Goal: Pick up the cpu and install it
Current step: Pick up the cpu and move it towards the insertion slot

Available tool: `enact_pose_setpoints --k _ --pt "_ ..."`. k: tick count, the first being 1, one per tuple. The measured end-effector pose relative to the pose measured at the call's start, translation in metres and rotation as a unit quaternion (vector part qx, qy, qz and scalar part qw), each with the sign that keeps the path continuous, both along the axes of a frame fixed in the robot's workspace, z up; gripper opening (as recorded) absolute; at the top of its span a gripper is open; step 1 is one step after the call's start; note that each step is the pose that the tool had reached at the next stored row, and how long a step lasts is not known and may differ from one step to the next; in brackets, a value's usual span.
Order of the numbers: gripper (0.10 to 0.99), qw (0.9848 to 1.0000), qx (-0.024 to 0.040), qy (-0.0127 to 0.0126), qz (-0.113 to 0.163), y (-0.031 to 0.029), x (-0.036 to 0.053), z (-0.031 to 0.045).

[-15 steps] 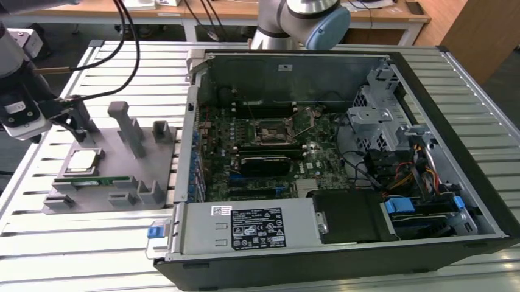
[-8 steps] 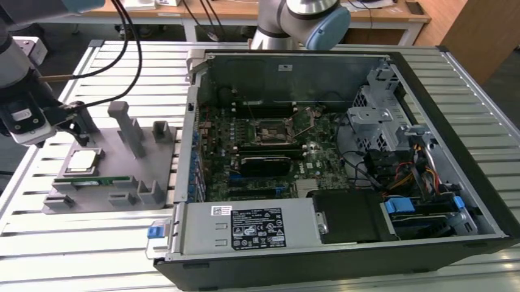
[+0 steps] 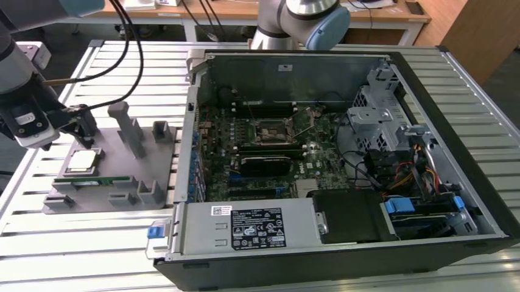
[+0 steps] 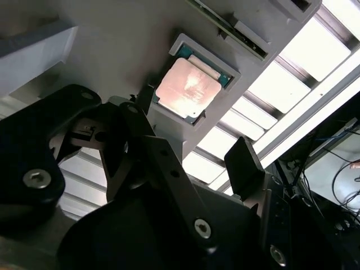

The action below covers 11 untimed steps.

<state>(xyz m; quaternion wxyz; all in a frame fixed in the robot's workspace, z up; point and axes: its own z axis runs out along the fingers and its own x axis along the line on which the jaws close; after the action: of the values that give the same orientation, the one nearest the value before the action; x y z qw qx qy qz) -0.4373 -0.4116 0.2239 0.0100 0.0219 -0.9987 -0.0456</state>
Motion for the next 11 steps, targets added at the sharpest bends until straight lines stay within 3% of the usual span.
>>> enact_pose_setpoints --k 11 --pt "0.776 0.9999 -0.0016 0.0004 -0.015 0.0 0.0003 -0.0174"
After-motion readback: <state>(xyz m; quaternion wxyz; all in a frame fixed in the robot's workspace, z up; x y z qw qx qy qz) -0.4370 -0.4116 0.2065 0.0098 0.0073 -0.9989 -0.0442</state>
